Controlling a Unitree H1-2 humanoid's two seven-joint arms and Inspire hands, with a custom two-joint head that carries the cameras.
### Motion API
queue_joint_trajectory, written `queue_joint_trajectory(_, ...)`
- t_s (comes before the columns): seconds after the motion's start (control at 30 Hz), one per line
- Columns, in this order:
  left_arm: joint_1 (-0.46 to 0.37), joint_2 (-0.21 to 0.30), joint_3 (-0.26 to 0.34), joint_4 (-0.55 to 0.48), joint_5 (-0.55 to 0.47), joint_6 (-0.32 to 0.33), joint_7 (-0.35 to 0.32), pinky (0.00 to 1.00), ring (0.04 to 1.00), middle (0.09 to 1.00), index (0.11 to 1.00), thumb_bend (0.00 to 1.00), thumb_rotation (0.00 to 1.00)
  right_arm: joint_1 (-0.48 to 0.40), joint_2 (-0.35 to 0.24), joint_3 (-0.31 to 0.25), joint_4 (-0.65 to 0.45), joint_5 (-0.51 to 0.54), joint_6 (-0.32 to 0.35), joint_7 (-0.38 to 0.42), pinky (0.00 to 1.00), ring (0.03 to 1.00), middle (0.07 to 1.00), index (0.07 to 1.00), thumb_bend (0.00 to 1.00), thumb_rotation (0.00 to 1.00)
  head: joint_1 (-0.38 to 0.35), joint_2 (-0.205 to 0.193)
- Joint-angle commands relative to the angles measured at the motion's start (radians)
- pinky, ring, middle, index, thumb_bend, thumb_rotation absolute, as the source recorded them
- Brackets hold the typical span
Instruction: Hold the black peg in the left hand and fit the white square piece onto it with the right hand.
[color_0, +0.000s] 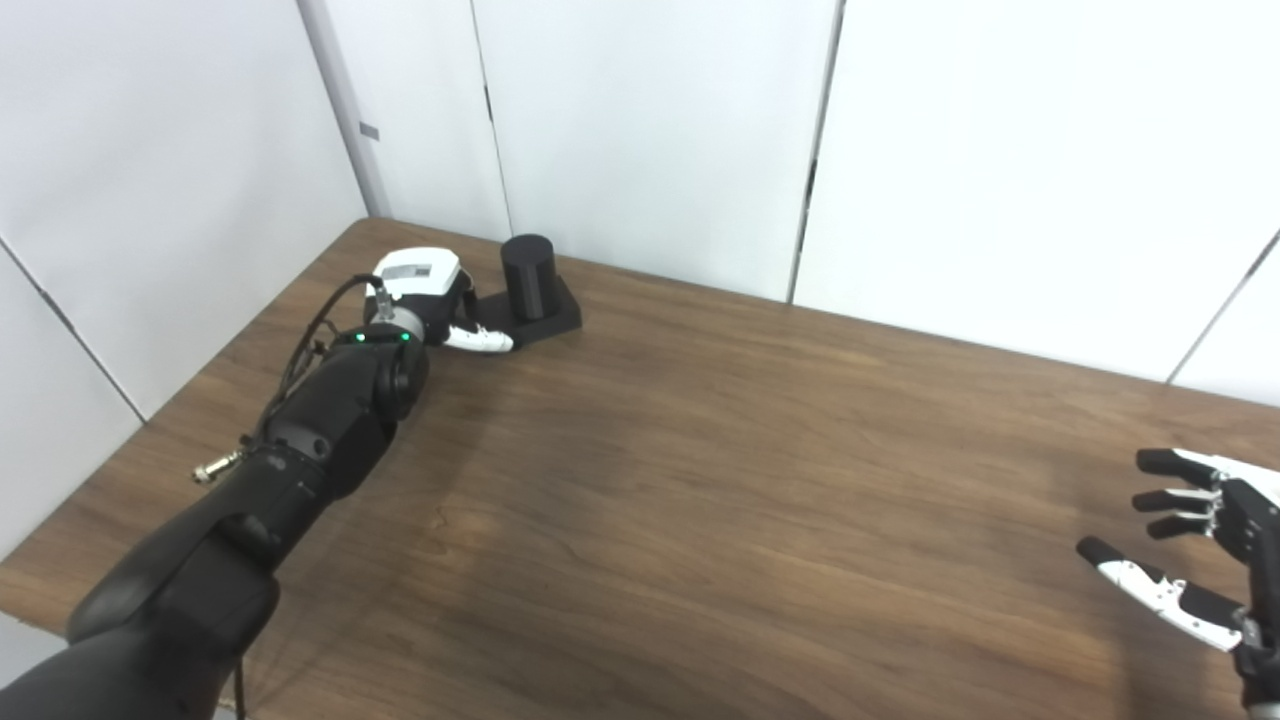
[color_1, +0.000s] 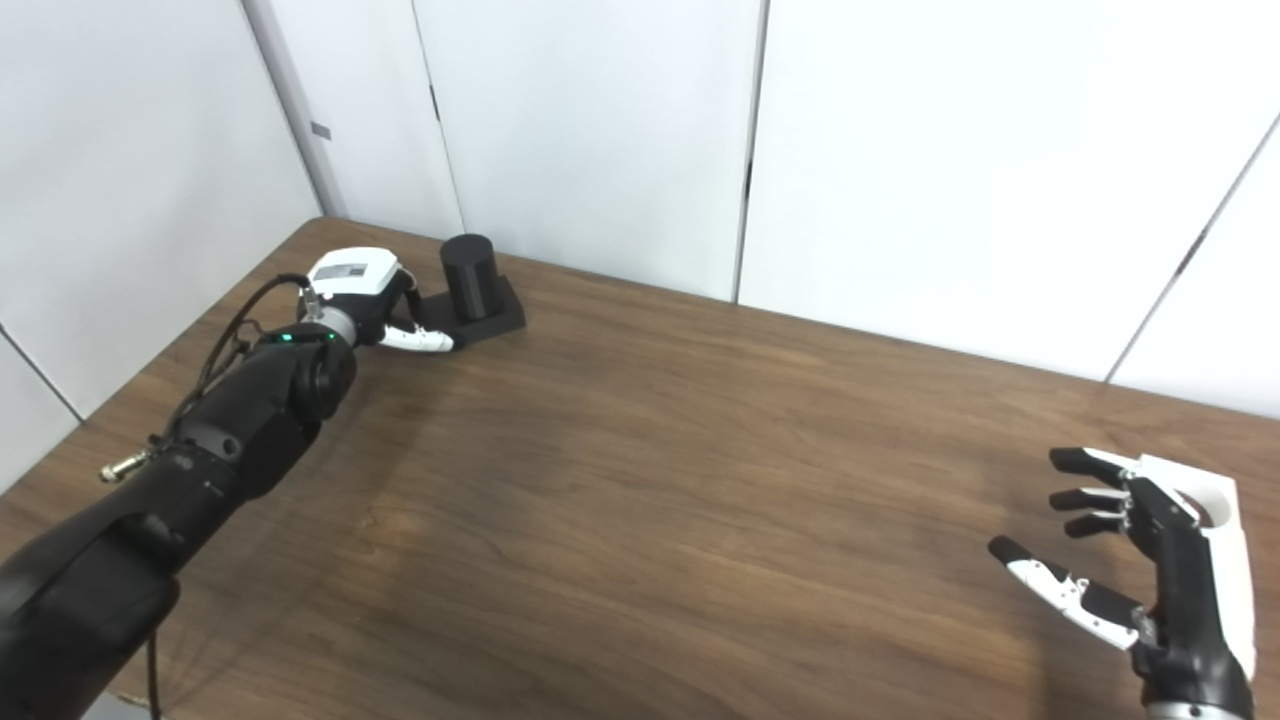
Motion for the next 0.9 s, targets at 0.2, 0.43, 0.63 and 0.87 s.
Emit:
queue_joint_trajectory(0.2,-0.003,0.021,-0.022,-0.048,-0.034,-0.047,-0.076,0.94,1.0,0.922,0.553,0.84,0.32,-0.022,-0.002,-0.014,-0.039,0.008,-0.006,-0.011,0.48,0.581,0.698,0.66,0.53,0.0,-0.001,0.005)
queue_joint_trajectory(0.43,0.019,0.024,-0.007,-0.047,-0.099,-0.131,-0.077,1.0,1.0,0.937,0.558,0.85,0.17,-0.025,-0.01,-0.013,-0.021,0.011,-0.023,-0.008,0.49,0.585,0.701,0.664,0.53,0.0,0.002,0.004)
queue_joint_trajectory(0.63,0.033,0.042,-0.028,-0.05,-0.159,-0.33,-0.089,0.98,1.0,0.939,0.571,0.86,0.1,-0.031,-0.011,-0.011,-0.005,0.01,-0.034,-0.012,0.49,0.586,0.701,0.664,0.53,0.0,-0.001,0.004)
queue_joint_trajectory(0.87,0.059,0.034,-0.082,-0.127,-0.144,-0.443,-0.117,0.98,1.0,0.943,0.555,0.88,0.11,-0.034,-0.008,-0.01,0.004,0.013,-0.043,-0.014,0.49,0.584,0.698,0.669,0.54,0.0,-0.016,0.005)
